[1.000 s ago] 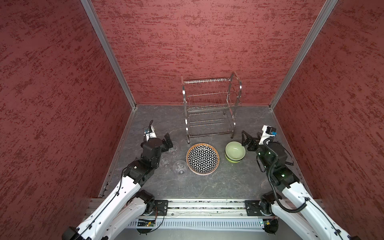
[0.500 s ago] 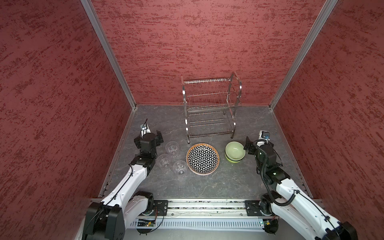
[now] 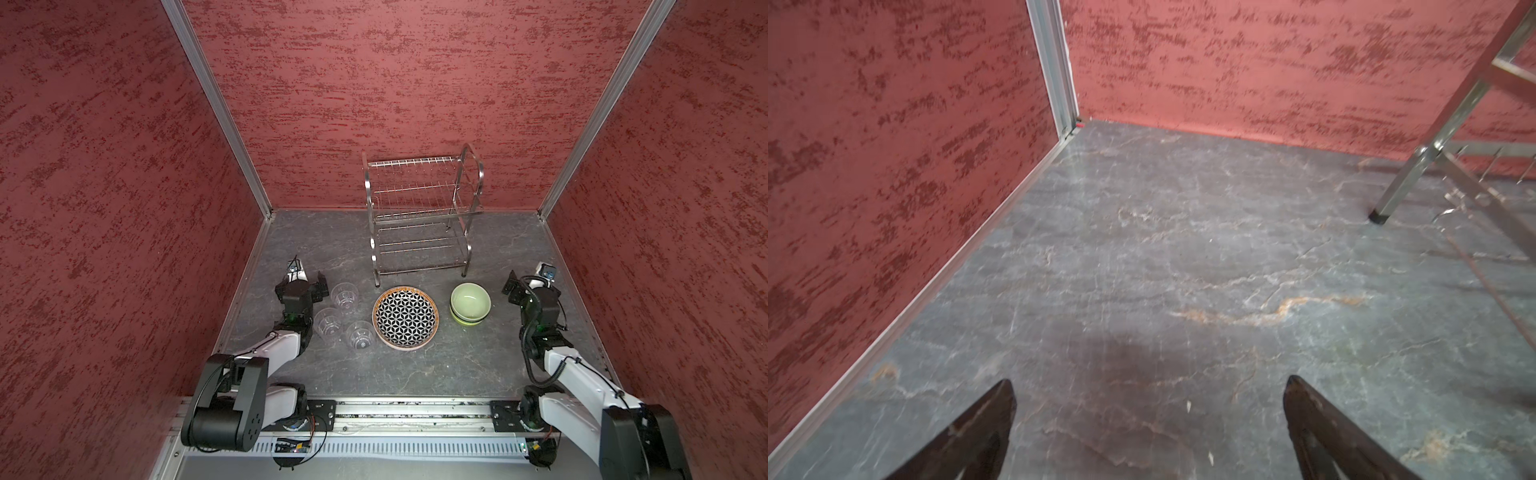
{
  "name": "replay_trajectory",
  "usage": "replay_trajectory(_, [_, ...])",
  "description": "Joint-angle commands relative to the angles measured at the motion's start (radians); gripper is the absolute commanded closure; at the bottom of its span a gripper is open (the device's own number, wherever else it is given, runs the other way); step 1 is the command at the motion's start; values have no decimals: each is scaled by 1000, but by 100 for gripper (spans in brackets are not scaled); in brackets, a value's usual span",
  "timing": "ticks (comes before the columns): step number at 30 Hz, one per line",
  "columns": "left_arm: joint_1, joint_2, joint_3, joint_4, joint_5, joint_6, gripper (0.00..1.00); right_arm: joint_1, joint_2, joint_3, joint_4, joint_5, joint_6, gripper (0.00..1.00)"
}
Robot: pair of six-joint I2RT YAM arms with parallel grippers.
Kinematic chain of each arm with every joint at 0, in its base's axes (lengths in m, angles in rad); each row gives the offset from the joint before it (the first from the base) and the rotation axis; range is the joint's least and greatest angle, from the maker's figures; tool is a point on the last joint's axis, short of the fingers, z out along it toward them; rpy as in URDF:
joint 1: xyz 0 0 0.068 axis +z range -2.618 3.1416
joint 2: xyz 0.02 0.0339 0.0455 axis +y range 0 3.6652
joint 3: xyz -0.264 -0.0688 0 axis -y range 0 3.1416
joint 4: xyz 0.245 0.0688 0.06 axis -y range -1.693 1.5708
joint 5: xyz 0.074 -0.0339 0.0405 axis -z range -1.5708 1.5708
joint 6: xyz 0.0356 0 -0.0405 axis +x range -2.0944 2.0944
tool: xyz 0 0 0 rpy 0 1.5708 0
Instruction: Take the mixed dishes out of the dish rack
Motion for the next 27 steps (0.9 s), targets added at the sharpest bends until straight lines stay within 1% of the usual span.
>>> replay_trajectory(1, [27, 28, -4, 138, 74, 21, 1, -49, 63, -47, 195, -83, 27, 1])
replay_trajectory(4, [48, 61, -9, 203, 154, 20, 0, -71, 126, -68, 273, -116, 26, 1])
replay_trajectory(5, [51, 76, -9, 224, 184, 27, 0, -73, 127, -62, 261, -127, 25, 1])
replay_trajectory(7, [53, 113, -7, 263, 199, 42, 1, -78, 140, -80, 328, -130, 22, 1])
replay_trajectory(10, [57, 153, -13, 311, 208, 44, 0, -93, 188, -66, 373, -123, 23, 1])
replay_trajectory(16, [73, 279, -23, 452, 284, 52, 0, -115, 304, -35, 508, -206, -21, 1])
replay_trajectory(17, [73, 286, -21, 459, 292, 60, 0, -117, 317, -36, 531, -205, -29, 1])
replay_trajectory(18, [73, 274, -19, 429, 298, 57, 1, -120, 339, -48, 576, -202, -30, 1])
replay_trajectory(20, [76, 282, -9, 427, 322, 66, 0, -130, 405, -87, 717, -215, -28, 1])
replay_trajectory(21, [76, 283, -8, 423, 340, 73, 1, -133, 428, -100, 770, -224, -27, 1])
replay_trajectory(22, [78, 278, -5, 411, 351, 75, 0, -135, 486, -111, 828, -235, -28, 1])
replay_trajectory(24, [81, 282, -14, 435, 367, 75, 0, -136, 544, -122, 913, -256, -34, 1])
replay_trajectory(26, [82, 279, -9, 417, 356, 69, 1, -138, 518, -104, 840, -270, -37, 1])
replay_trajectory(27, [83, 279, 1, 401, 346, 63, 1, -137, 530, -91, 840, -287, -42, 1])
